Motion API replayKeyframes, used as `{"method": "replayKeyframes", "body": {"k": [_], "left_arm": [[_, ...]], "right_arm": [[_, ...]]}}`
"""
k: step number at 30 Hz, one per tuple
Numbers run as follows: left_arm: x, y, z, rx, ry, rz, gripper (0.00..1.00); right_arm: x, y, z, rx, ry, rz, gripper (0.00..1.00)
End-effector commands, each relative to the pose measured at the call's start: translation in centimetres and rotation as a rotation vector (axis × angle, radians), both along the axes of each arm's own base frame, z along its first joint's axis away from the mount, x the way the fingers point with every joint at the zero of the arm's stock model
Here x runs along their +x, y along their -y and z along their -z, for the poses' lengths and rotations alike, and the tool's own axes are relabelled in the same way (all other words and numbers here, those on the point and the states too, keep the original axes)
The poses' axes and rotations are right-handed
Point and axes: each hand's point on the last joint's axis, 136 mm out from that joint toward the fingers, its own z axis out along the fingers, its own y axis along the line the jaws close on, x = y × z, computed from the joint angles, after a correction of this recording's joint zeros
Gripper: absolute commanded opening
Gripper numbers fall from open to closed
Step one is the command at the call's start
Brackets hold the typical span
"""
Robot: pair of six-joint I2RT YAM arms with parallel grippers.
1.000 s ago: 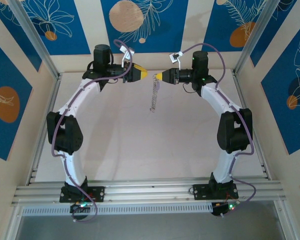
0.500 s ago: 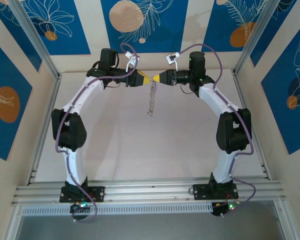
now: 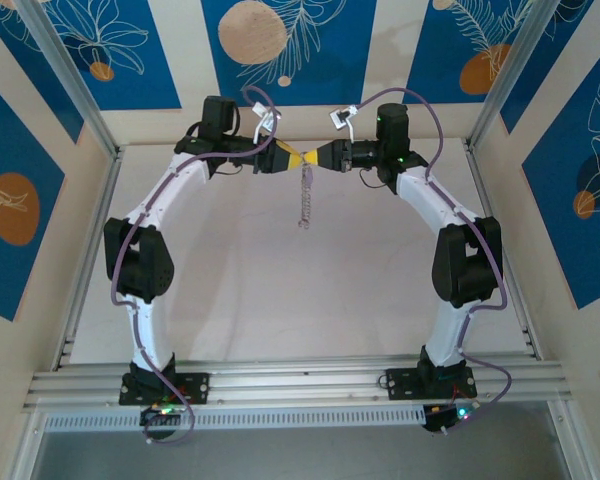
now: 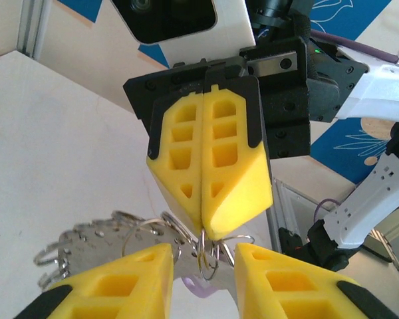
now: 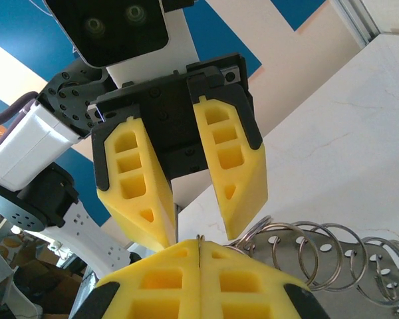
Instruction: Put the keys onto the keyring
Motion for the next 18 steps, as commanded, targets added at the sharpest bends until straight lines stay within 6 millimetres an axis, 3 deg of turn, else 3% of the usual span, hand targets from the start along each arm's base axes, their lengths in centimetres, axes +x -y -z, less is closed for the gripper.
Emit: {"method": "replayKeyframes", "body": {"k": [1,10,18], "left_arm": [[0.24,0.67,-1.12,-0.033,0.028,0.025,0.29],[0.37,1.30,-0.84,-0.037,0.016,0.038,0.26],[0.05,1.46,-1.04,-0.045,0.016,0.056,0.10]], "right_arm": [[-0.73,-0.28,-1.53,0.018,0.053,-0.041,0.00],[-0.67,-0.37,-1.56,0.021,0.055,-0.042,0.00],[-0.61,-0.33,-1.42,0.019,0.055,-0.038,0.00]]}}
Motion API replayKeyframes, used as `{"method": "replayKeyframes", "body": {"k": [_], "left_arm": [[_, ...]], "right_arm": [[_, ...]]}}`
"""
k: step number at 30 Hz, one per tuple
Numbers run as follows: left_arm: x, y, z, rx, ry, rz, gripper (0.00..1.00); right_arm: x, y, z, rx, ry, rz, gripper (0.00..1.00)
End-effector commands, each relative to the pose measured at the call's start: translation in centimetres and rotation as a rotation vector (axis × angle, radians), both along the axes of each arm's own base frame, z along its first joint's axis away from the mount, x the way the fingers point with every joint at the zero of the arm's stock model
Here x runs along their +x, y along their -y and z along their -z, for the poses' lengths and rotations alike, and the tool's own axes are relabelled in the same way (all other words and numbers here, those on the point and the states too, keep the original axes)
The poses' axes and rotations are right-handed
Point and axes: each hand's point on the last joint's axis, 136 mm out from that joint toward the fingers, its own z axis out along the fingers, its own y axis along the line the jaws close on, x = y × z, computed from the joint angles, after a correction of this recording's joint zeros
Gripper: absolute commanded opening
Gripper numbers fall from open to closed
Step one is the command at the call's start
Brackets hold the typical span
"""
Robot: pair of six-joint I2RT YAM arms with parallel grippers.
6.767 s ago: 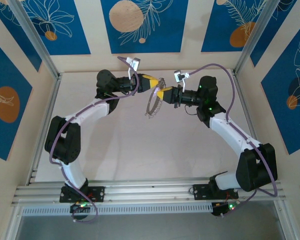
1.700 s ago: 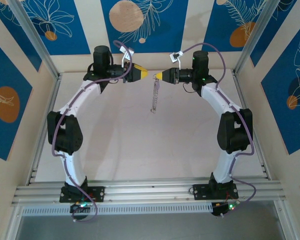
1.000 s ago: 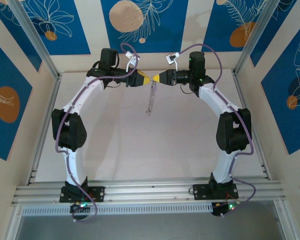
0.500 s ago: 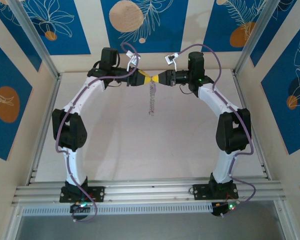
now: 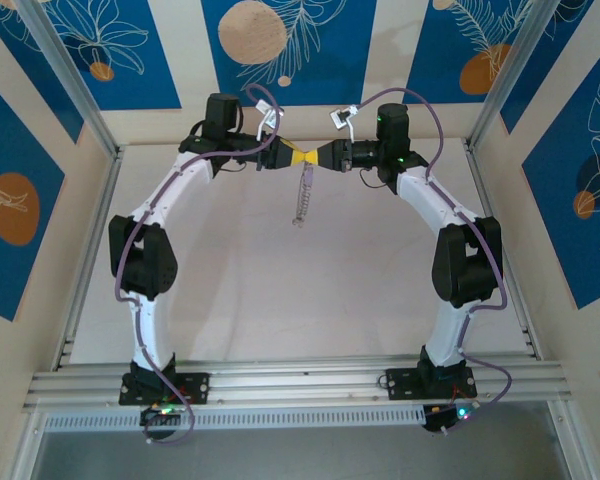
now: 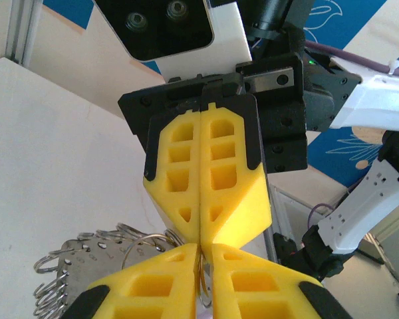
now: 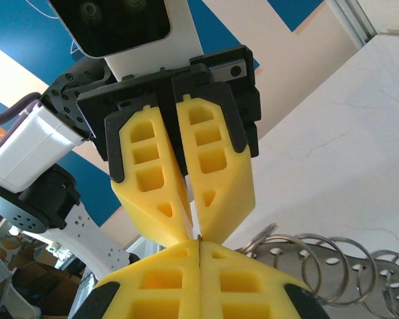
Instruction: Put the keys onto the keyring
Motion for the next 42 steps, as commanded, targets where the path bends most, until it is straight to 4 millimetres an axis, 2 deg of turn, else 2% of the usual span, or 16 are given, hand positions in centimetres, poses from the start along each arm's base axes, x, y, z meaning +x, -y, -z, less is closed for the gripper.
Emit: {"method": "replayKeyframes", "body": {"k": [1,4,8,11,16,22,26,28,30,33,38,42], "left_arm": [[-0.5,0.7,-0.8,-0.021,0.026,0.035,0.10],[-0.8,0.7,-1.0,-0.028,0.026,0.051,0.10],[-1.3,0.6,-0.9,-0.032,0.026,0.062,0.21],[-1.6,0.5,-1.0,-0.037,0.033,0.068,0.21],[-2.4,0.7,-1.1,-0.047,0.029,0.096,0.15],[-3.2,1.2,-1.2,-0.057,0.030,0.126,0.00],[-3.2,1.4,-1.1,-0.058,0.033,0.115,0.00],[-2.7,1.4,-1.1,-0.062,0.037,0.083,0.00],[-2.3,1.2,-1.6,-0.088,0.046,0.053,0.00],[-1.8,1.0,-3.2,-0.166,0.044,0.035,0.00],[-1.5,0.5,-6.0,-0.278,0.031,0.043,0.00],[-1.7,0.3,-7.3,-0.308,0.023,0.043,0.00]], "right_arm": [[-0.7,-0.4,-1.4,0.019,0.054,-0.041,0.00],[-0.6,-0.3,-1.3,0.018,0.052,-0.034,0.00],[-0.4,-0.1,-1.2,0.017,0.049,-0.024,0.00],[-0.3,0.1,-1.2,0.019,0.048,-0.019,0.00],[-0.4,0.0,-1.4,0.023,0.051,-0.021,0.00],[-0.7,0.1,-1.1,0.025,0.049,-0.016,0.00],[-0.7,0.2,-1.0,0.028,0.044,-0.004,0.00],[-0.7,0.4,-1.0,0.031,0.040,0.012,0.07],[-0.6,1.1,-1.4,0.041,0.050,0.043,0.20],[-0.7,2.4,-1.8,0.056,0.063,0.099,0.30],[-1.3,4.1,-1.6,0.069,0.078,0.177,0.31],[-1.8,5.0,-1.3,0.083,0.098,0.259,0.32]]}}
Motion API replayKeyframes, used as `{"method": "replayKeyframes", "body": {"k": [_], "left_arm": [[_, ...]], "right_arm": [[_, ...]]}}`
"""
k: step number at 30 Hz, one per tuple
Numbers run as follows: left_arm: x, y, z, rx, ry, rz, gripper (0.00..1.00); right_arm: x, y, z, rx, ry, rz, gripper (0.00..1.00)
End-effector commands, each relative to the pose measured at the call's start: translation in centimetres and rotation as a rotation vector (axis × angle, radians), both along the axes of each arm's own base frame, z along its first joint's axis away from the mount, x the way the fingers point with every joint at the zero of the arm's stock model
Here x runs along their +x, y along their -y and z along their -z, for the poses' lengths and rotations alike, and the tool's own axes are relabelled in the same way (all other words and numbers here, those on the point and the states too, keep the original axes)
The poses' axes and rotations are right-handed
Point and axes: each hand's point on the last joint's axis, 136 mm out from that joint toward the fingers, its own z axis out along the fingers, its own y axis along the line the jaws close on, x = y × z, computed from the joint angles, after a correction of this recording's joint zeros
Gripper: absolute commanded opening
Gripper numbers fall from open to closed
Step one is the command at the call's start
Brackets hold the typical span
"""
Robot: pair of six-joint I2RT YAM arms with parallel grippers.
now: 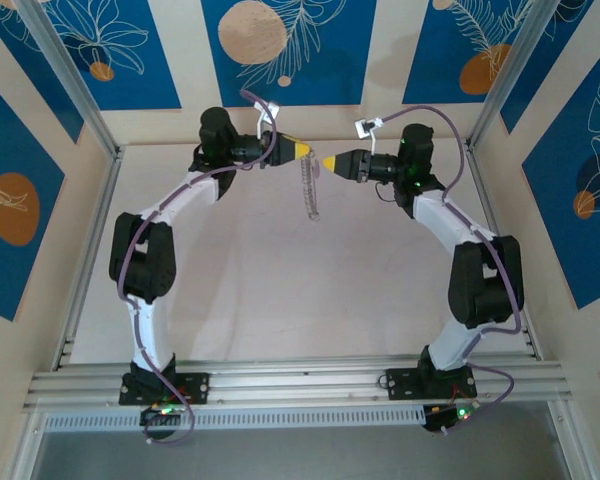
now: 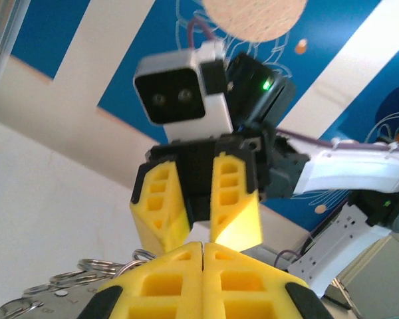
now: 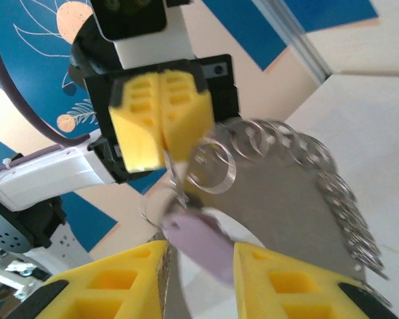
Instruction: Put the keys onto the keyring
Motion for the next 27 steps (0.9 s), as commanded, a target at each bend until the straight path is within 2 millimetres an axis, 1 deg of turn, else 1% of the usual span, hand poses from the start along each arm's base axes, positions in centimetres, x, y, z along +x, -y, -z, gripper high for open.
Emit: {"method": "replayKeyframes", "body": {"k": [1,6,8,11,15,22,27], "left_arm": [[-1.2,-0.5,-4.0,-0.085,0.076,0.015,0.00],[-1.2,-0.7,-4.7,-0.067,0.090,-0.029,0.00],[-1.0,-0.8,-4.6,-0.049,0.089,-0.055,0.00],[-0.8,-0.9,-4.7,-0.026,0.089,-0.089,0.00],[-0.8,-1.0,-4.6,-0.003,0.077,-0.108,0.00],[-1.1,-1.1,-4.6,0.023,0.056,-0.115,0.00],[-1.3,-1.1,-4.5,0.034,0.046,-0.111,0.00]], "right_arm": [[-0.3,0.8,-1.3,0.029,0.065,0.090,0.32],[-0.3,1.6,-1.4,0.043,0.094,0.199,0.33],[-0.7,1.4,-1.6,0.045,0.118,0.198,0.34],[-1.2,0.8,-2.0,0.031,0.159,0.174,0.39],[-1.4,-0.1,-2.3,0.004,0.206,0.150,0.43],[-1.3,-1.7,-2.9,-0.026,0.259,0.095,0.44],[-1.7,-2.7,-3.2,-0.031,0.284,0.046,0.44]]}}
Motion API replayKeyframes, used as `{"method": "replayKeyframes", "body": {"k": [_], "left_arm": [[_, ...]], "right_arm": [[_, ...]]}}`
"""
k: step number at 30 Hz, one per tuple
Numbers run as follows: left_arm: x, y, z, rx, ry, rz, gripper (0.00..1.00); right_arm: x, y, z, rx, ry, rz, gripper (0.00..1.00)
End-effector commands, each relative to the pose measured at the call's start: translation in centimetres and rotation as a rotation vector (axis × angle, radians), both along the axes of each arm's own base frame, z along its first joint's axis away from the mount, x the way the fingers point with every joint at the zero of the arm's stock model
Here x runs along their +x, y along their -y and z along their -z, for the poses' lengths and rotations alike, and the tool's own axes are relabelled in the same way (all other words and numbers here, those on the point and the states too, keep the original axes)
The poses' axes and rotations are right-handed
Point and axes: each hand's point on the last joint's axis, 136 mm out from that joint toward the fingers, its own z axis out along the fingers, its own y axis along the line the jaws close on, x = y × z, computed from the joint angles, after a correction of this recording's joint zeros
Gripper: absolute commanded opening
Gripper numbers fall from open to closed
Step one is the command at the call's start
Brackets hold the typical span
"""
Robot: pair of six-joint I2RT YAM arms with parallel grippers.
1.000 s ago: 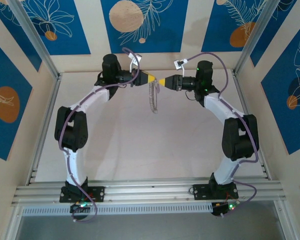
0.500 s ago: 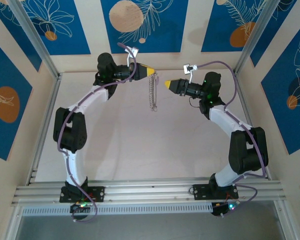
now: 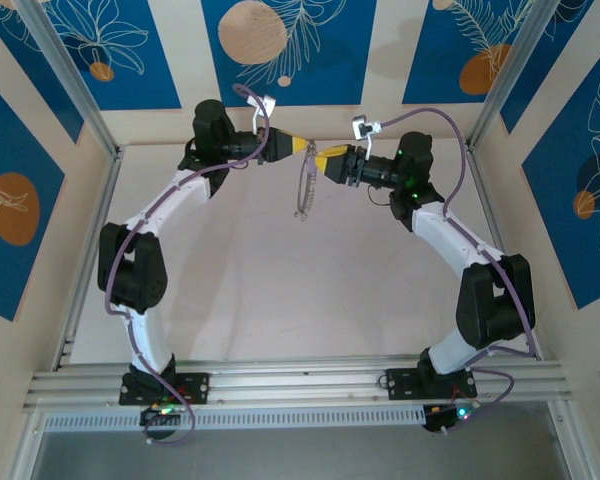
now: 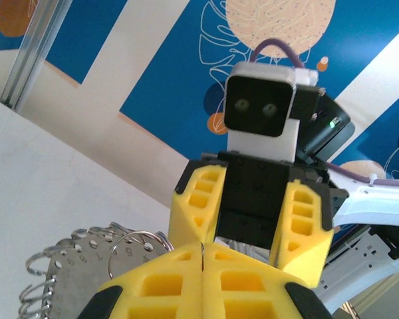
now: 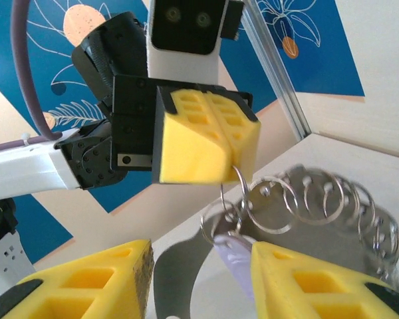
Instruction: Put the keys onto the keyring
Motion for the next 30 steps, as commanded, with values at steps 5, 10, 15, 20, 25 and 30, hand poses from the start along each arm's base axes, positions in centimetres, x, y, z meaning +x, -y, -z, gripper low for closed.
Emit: {"method": "replayKeyframes", "body": {"k": [5,10,15,20,25,30], "left_arm": [[-1.6,-0.5,-3.9,-0.026,0.098,0.006,0.00],[-1.8,-0.5,-4.2,-0.030,0.099,0.013,0.00],[-1.9,-0.4,-4.5,-0.038,0.099,0.018,0.00],[-1.8,-0.3,-4.3,-0.038,0.094,0.016,0.00],[-1.7,-0.4,-4.5,-0.040,0.098,0.009,0.00],[-1.5,-0.4,-4.5,-0.041,0.098,-0.009,0.00]], "right_arm": [[0.0,-1.5,0.5,-0.048,0.038,-0.058,0.44],[0.5,-2.0,1.5,-0.062,0.024,-0.065,0.44],[0.9,-2.2,2.3,-0.065,0.006,-0.071,0.43],[0.9,-2.2,2.7,-0.065,-0.003,-0.070,0.37],[0.5,-2.2,2.8,-0.064,-0.013,-0.078,0.19],[0.3,-2.2,3.1,-0.064,-0.024,-0.087,0.04]]}}
